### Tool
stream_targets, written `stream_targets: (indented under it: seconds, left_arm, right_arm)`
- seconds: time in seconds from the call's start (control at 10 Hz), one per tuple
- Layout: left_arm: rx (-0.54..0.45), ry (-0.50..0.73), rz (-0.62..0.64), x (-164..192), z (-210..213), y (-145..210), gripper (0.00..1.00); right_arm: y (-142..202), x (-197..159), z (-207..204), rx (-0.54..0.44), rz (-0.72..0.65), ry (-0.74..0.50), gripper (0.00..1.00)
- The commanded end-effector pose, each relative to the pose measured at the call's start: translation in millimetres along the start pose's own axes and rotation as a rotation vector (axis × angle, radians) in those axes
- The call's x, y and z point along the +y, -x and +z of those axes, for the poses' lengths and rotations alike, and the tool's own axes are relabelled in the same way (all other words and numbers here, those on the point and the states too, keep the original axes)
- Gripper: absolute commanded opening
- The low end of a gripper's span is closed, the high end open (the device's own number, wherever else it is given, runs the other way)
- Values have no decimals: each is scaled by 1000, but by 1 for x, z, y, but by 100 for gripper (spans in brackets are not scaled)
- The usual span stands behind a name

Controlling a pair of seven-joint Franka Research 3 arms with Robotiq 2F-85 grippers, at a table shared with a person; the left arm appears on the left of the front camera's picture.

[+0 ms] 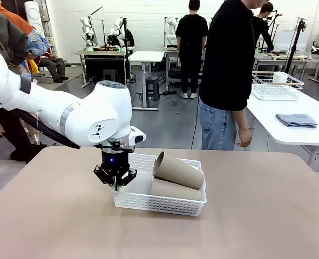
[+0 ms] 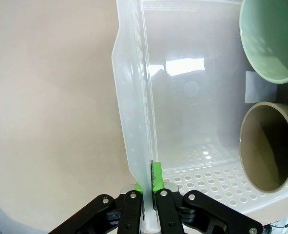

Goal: Clean and organize the cups into the basket.
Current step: Move the Organizing basket back to the left side of the table.

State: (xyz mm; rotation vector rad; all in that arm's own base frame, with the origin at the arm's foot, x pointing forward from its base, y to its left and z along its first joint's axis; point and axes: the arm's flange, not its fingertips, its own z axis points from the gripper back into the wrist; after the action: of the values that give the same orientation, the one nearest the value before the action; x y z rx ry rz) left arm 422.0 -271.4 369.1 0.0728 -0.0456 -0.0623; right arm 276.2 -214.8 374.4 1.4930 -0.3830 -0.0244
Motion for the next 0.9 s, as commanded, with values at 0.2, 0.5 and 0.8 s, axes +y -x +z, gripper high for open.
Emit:
stream_targets:
  seconds: [0.2,0.5,0.8]
  left_arm:
    - [-10,-54,100,95,-34,-32,4]
    - [-40,-37,156,185,-46,-42,4]
    - [-44,-67,175,258,-46,-30,4]
  right_arm:
    - [-1,0,-1,-5,-9,1,100]
    - [-1,0,-1,-5,-9,1,100]
    - [-1,0,-1,-5,-9,1,100]
